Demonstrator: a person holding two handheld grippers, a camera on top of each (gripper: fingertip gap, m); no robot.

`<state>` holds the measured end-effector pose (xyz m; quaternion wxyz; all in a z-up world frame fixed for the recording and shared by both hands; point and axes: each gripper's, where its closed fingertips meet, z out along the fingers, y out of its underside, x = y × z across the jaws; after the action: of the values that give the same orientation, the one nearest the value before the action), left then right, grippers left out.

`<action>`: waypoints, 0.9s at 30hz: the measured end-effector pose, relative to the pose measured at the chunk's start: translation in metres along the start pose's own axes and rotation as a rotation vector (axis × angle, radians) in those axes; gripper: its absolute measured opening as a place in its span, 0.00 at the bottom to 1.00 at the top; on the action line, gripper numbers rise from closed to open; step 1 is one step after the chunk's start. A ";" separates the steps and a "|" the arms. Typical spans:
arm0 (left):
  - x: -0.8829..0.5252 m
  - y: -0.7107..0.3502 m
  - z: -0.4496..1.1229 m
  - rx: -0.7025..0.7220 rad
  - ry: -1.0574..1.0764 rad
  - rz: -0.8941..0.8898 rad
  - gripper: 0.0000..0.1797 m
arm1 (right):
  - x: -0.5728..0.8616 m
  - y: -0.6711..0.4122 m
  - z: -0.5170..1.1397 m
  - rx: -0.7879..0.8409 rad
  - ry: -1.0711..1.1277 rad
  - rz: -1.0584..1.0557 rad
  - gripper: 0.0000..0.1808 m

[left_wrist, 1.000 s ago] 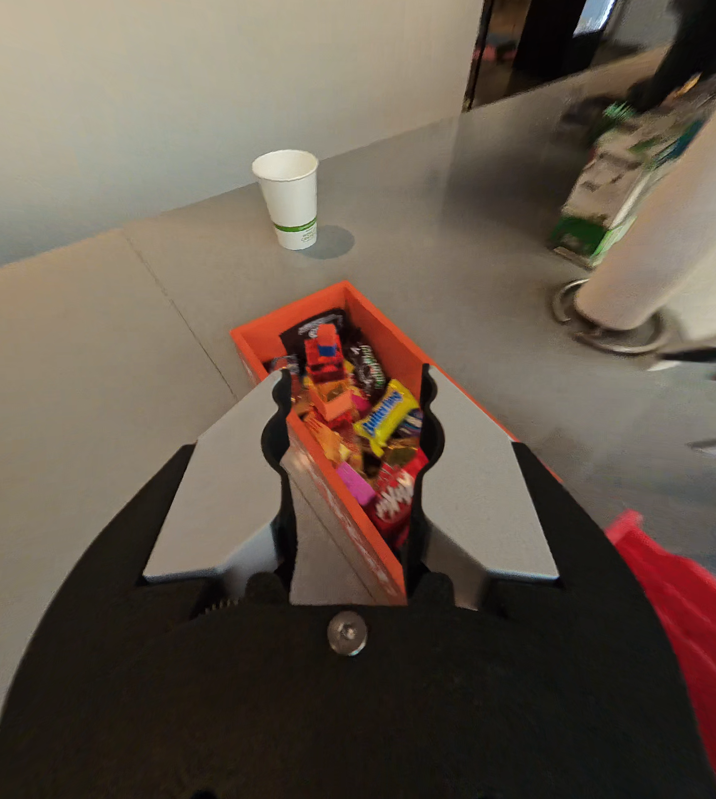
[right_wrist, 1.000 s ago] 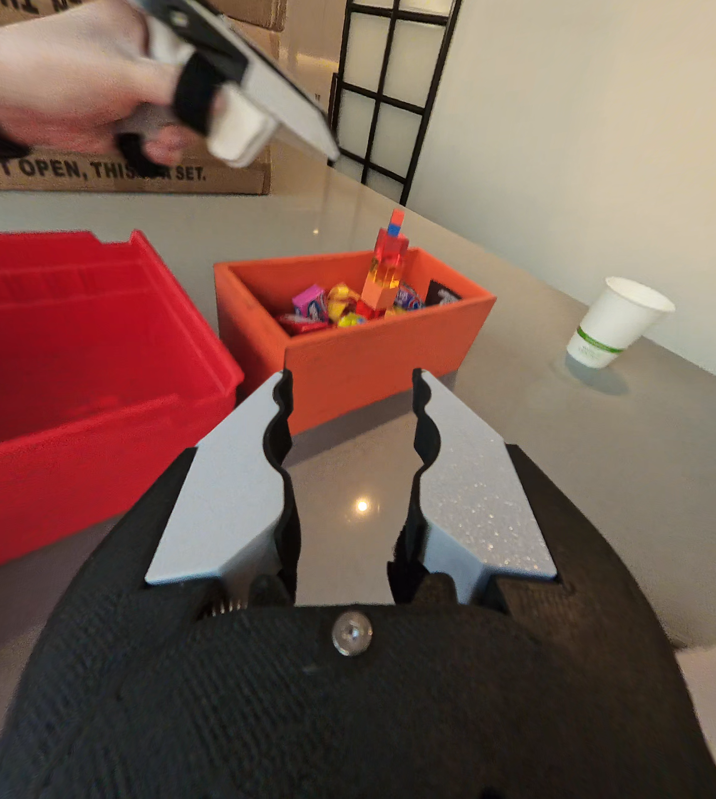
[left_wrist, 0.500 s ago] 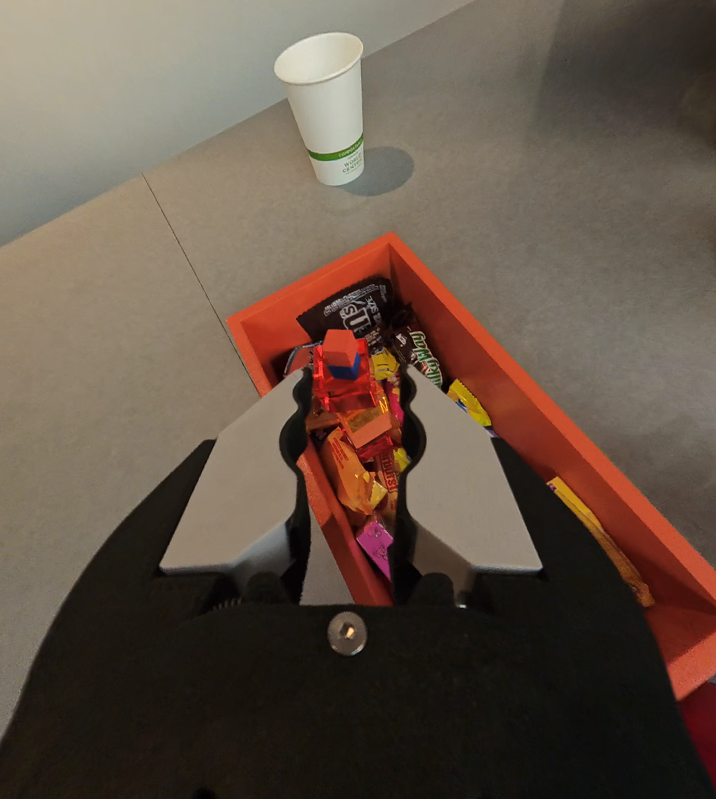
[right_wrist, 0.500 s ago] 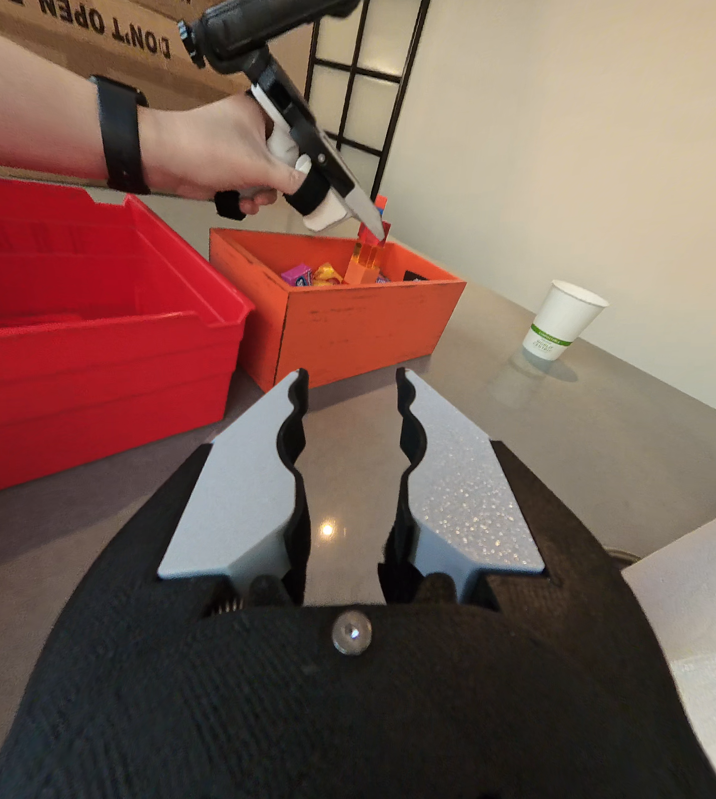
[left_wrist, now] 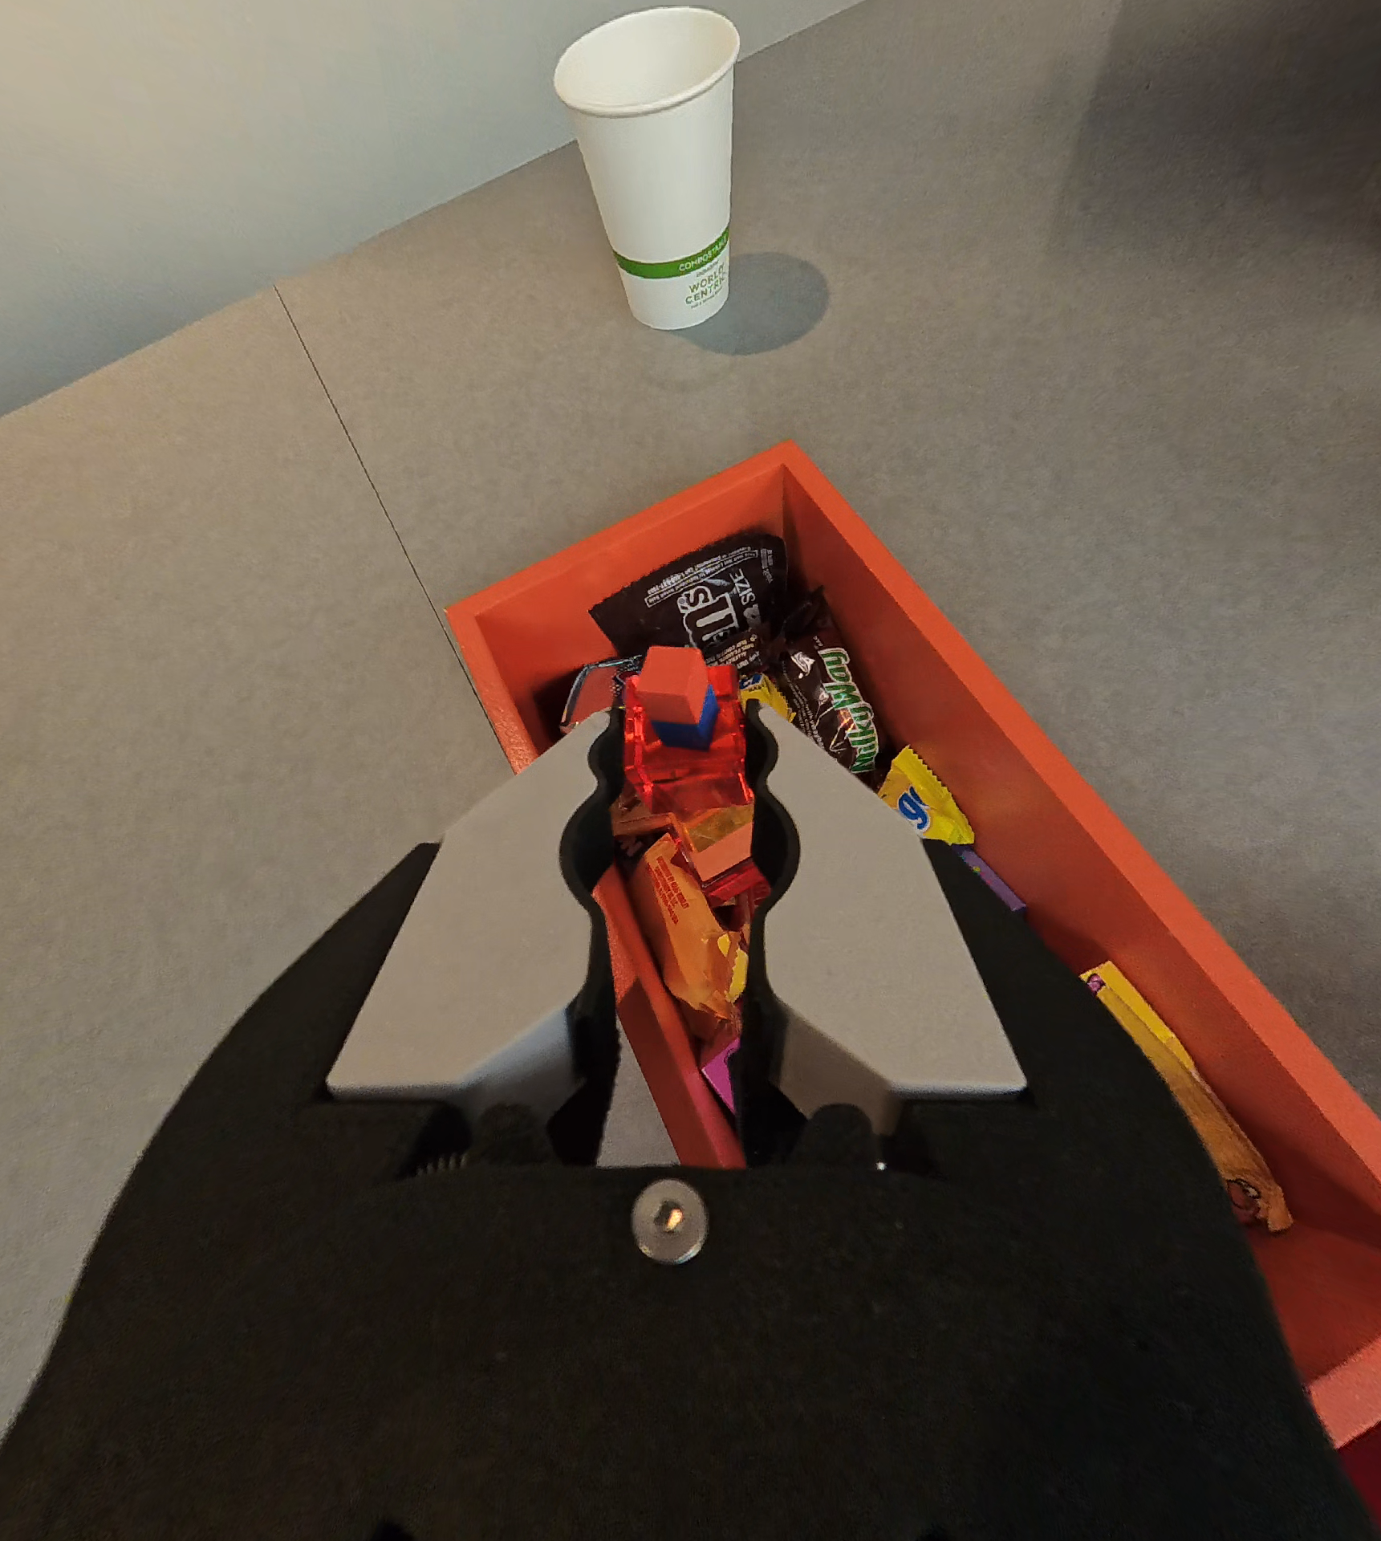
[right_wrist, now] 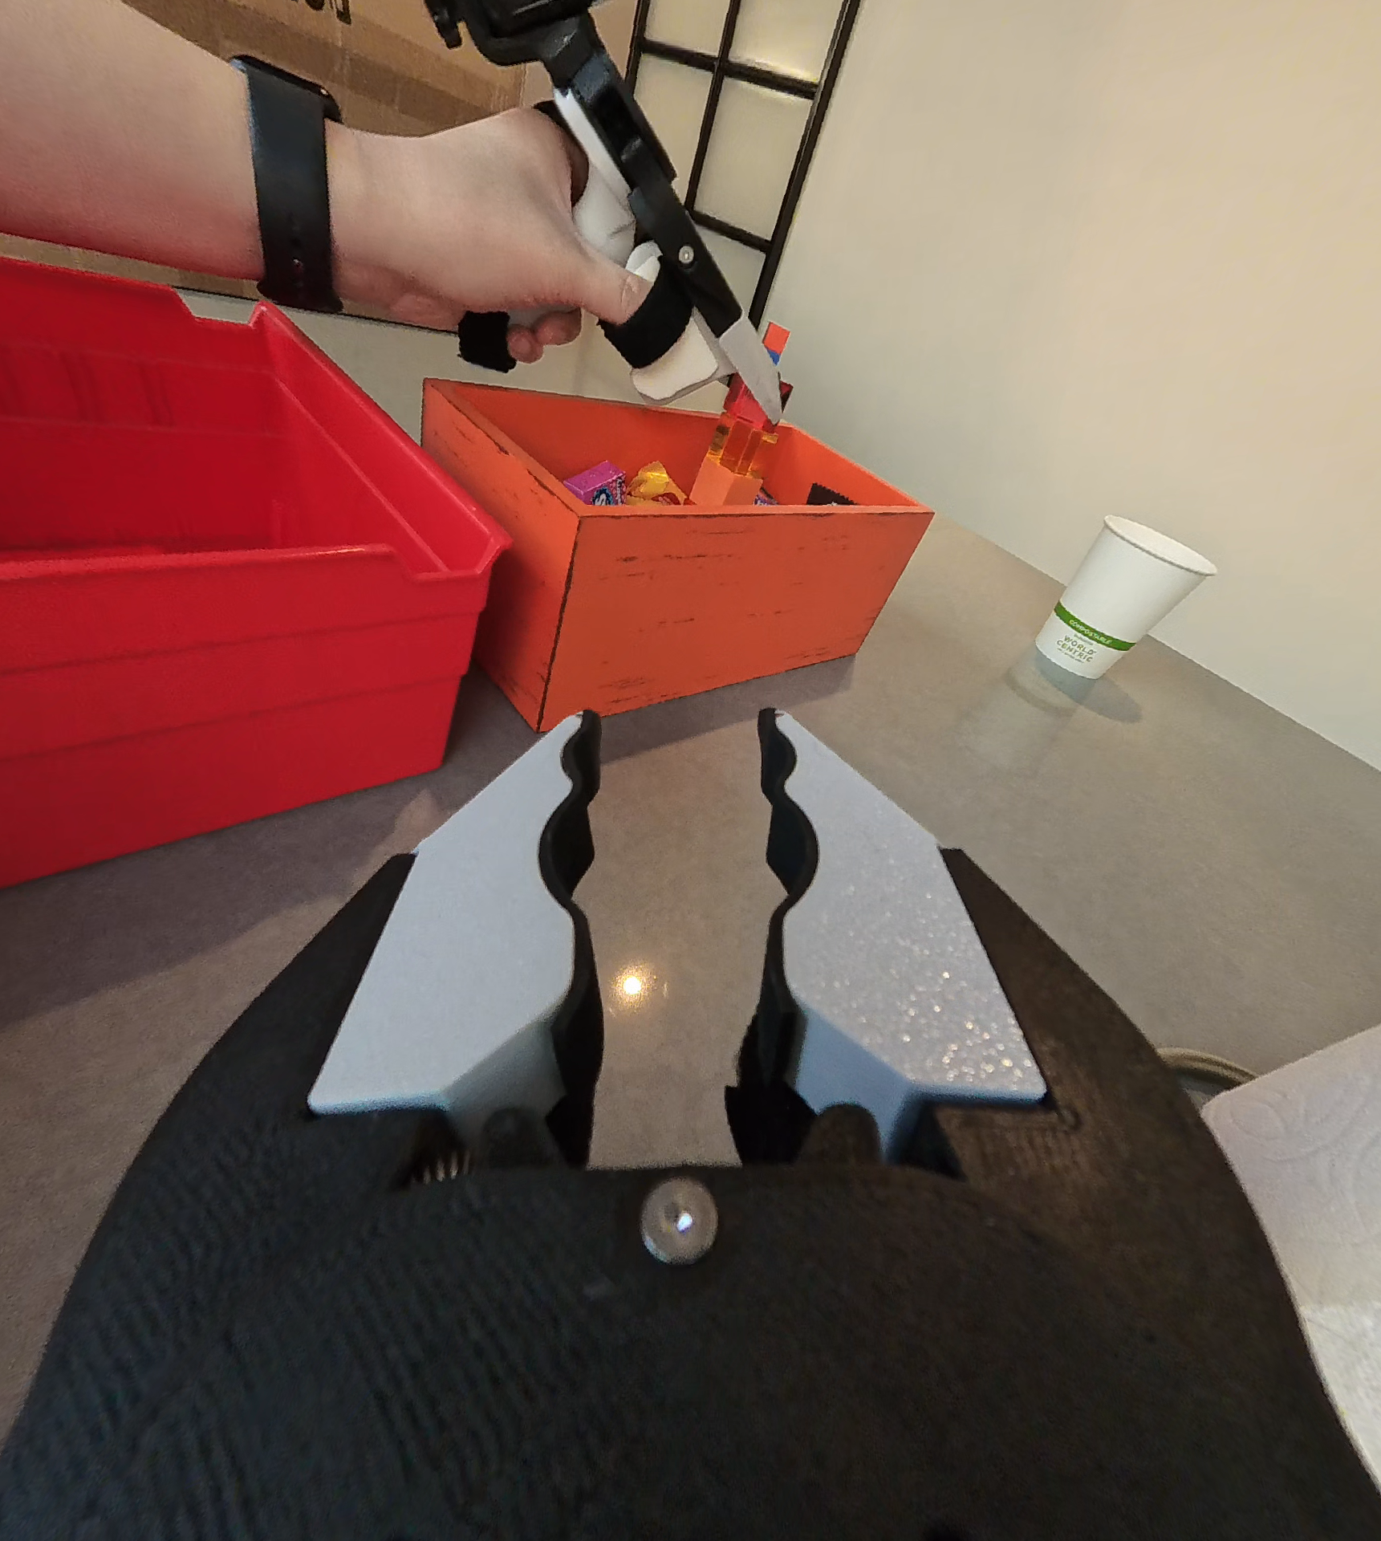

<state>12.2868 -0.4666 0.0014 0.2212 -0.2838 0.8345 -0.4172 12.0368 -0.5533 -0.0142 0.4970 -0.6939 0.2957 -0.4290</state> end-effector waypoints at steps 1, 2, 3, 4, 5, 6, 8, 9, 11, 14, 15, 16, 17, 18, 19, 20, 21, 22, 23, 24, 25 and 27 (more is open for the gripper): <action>0.000 -0.001 0.000 0.002 0.002 -0.004 0.15 | 0.000 0.001 0.000 -0.002 -0.001 0.000 0.20; -0.001 -0.002 -0.001 0.008 0.007 -0.006 0.14 | 0.000 0.001 0.000 -0.005 -0.002 -0.001 0.20; -0.001 -0.004 -0.003 0.021 0.011 -0.006 0.15 | -0.001 0.002 0.001 -0.008 -0.002 -0.002 0.20; 0.000 -0.007 -0.006 0.034 0.015 -0.006 0.15 | -0.001 0.003 0.001 -0.010 -0.003 -0.005 0.20; 0.000 -0.010 -0.011 0.046 0.021 -0.004 0.14 | -0.001 0.003 0.001 -0.012 -0.004 -0.006 0.20; 0.002 -0.012 -0.016 0.057 0.029 0.000 0.14 | -0.002 0.003 0.002 -0.013 -0.006 -0.006 0.20; 0.008 -0.017 -0.033 0.076 0.052 0.015 0.14 | -0.003 0.004 0.002 -0.017 -0.009 -0.009 0.20; 0.013 -0.018 -0.045 0.079 0.070 0.025 0.14 | -0.003 0.005 0.002 -0.020 -0.010 -0.014 0.20; 0.027 -0.013 -0.075 0.080 0.110 0.053 0.14 | -0.004 0.005 0.003 -0.024 -0.011 -0.023 0.20; 0.059 0.012 -0.129 0.052 0.201 0.110 0.14 | -0.007 0.004 0.003 -0.025 -0.017 -0.031 0.20; 0.071 0.027 -0.147 0.032 0.230 0.128 0.14 | -0.008 0.004 0.004 -0.027 -0.020 -0.034 0.20; 0.084 0.043 -0.162 0.008 0.259 0.145 0.15 | -0.010 0.004 0.004 -0.029 -0.021 -0.037 0.20; 0.096 0.063 -0.176 -0.027 0.287 0.160 0.14 | -0.011 0.003 0.005 -0.029 -0.024 -0.038 0.20; 0.108 0.083 -0.188 -0.064 0.311 0.174 0.15 | -0.012 0.002 0.005 -0.027 -0.026 -0.039 0.20; 0.119 0.102 -0.199 -0.097 0.332 0.182 0.15 | -0.013 0.001 0.006 -0.026 -0.027 -0.042 0.20; 0.130 0.121 -0.210 -0.126 0.357 0.181 0.15 | -0.014 0.001 0.007 -0.026 -0.026 -0.047 0.20; 0.142 0.138 -0.219 -0.151 0.388 0.176 0.15 | -0.014 0.000 0.008 -0.026 -0.025 -0.052 0.20; 0.152 0.152 -0.228 -0.167 0.408 0.169 0.15 | -0.015 0.000 0.009 -0.026 -0.023 -0.055 0.20; 0.158 0.163 -0.235 -0.176 0.418 0.159 0.15 | -0.015 0.000 0.009 -0.027 -0.023 -0.052 0.20; 0.163 0.173 -0.241 -0.185 0.427 0.148 0.15 | -0.015 0.000 0.010 -0.027 -0.023 -0.046 0.20; 0.166 0.181 -0.246 -0.200 0.431 0.144 0.15 | -0.016 0.001 0.010 -0.029 -0.026 -0.041 0.20; 0.169 0.191 -0.252 -0.231 0.430 0.148 0.15 | -0.017 0.005 0.011 -0.042 -0.026 -0.041 0.20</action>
<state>11.9530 -0.3403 -0.0383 0.0348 -0.1503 0.9230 -0.3525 12.0388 -0.5365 -0.0256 0.4774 -0.7155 0.2839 -0.4238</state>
